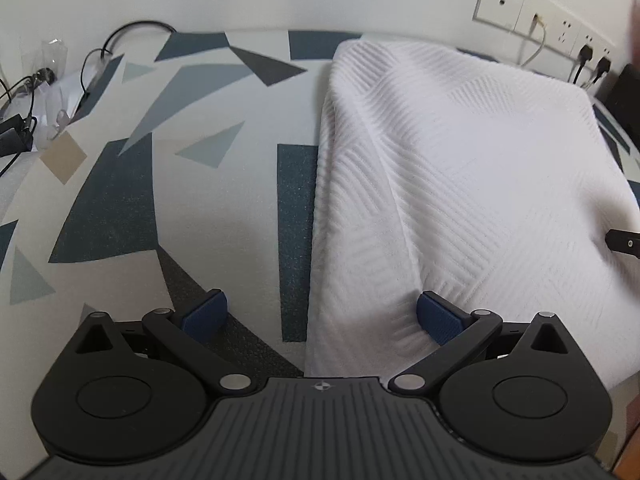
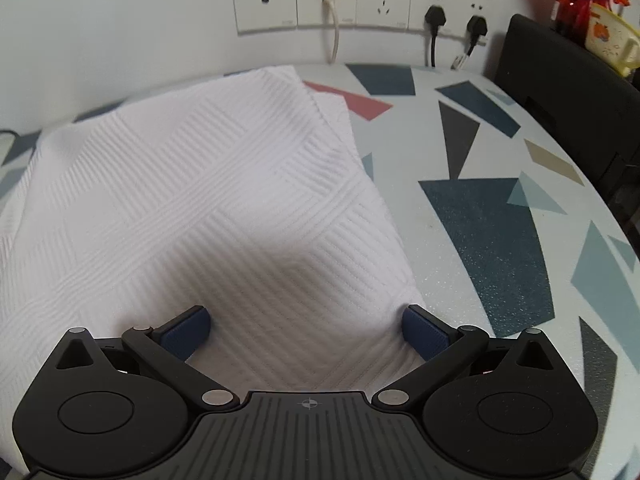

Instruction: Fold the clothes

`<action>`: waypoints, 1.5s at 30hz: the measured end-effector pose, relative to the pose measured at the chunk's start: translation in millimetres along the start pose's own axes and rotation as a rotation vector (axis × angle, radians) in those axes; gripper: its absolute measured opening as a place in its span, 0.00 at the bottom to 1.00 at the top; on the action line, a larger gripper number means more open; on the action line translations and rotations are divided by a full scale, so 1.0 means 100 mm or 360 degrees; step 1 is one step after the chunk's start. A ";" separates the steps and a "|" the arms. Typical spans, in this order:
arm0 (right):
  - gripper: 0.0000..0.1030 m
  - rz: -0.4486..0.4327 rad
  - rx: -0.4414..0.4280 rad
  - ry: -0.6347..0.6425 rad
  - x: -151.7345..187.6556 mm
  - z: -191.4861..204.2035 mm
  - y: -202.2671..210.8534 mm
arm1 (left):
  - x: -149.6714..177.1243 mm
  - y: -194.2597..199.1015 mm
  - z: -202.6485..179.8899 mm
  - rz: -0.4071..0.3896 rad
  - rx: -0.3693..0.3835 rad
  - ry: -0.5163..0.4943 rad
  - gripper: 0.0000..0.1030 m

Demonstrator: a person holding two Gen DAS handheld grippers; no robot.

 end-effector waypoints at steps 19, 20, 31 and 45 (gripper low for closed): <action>0.99 -0.0056 -0.0065 0.0070 0.07 -0.02 0.04 | -0.09 0.00 -0.04 0.0186 -0.0121 0.0261 1.00; 0.99 -0.0052 -0.0067 0.0072 0.07 -0.02 0.04 | -0.10 -0.01 -0.03 0.0185 -0.0126 0.0265 1.00; 0.99 -0.0025 0.0003 -0.0004 0.02 0.03 0.00 | -0.50 -0.28 -0.07 0.0240 -0.0025 0.0040 1.00; 0.99 -0.0060 0.0067 -0.0086 0.02 0.09 -0.01 | -0.75 -0.47 -0.07 0.0251 0.0113 -0.0195 1.00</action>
Point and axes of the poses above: each gripper's, at about its wrist camera, not at the fingertips, and y roughly against the way its jaws point, z to its left, x to its underside, the point moved 1 cm from there along -y, roughly the way its jaws point, and after that the axes turned 2 degrees about -y, right-handed, at the moved point
